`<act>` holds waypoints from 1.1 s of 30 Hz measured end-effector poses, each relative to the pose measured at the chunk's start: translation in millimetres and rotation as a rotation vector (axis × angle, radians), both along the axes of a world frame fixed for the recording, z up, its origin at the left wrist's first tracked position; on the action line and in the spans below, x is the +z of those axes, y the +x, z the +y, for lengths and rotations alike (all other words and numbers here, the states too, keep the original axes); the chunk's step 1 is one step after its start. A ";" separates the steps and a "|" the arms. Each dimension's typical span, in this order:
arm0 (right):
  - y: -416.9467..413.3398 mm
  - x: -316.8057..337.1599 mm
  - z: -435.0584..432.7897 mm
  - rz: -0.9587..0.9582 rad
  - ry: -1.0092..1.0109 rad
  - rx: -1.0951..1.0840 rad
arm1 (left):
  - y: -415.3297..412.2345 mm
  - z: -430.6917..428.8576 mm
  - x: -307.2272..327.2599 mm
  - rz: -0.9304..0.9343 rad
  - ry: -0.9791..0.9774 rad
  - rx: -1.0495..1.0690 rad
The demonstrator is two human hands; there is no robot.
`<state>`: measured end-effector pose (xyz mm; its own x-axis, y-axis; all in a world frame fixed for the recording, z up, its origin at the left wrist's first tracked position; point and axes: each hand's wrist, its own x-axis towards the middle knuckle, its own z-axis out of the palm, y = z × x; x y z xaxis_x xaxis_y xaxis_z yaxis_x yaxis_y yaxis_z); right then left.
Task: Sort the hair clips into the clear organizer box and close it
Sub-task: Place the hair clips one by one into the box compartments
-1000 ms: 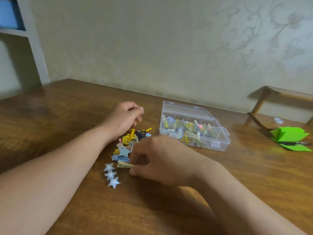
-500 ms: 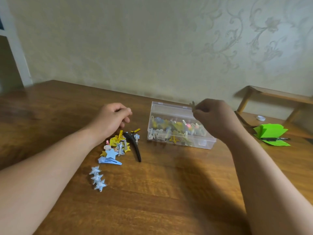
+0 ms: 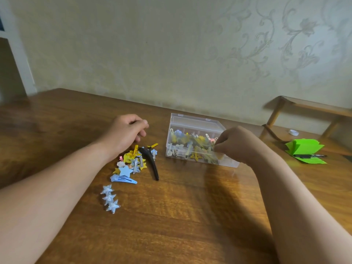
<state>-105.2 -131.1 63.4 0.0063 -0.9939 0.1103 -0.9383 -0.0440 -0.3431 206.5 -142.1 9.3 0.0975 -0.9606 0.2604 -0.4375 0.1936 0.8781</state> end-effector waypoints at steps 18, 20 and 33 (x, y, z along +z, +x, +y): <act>23.7 4.6 10.6 0.038 -0.236 0.054 | -0.4 -1.2 -1.5 0.034 0.004 0.019; 42.6 6.9 21.2 -0.026 -0.321 0.141 | -1.4 -3.1 -2.0 0.061 0.005 0.024; 135.7 -30.7 80.8 0.043 -0.212 0.784 | -2.7 -5.3 -0.6 0.104 0.033 0.045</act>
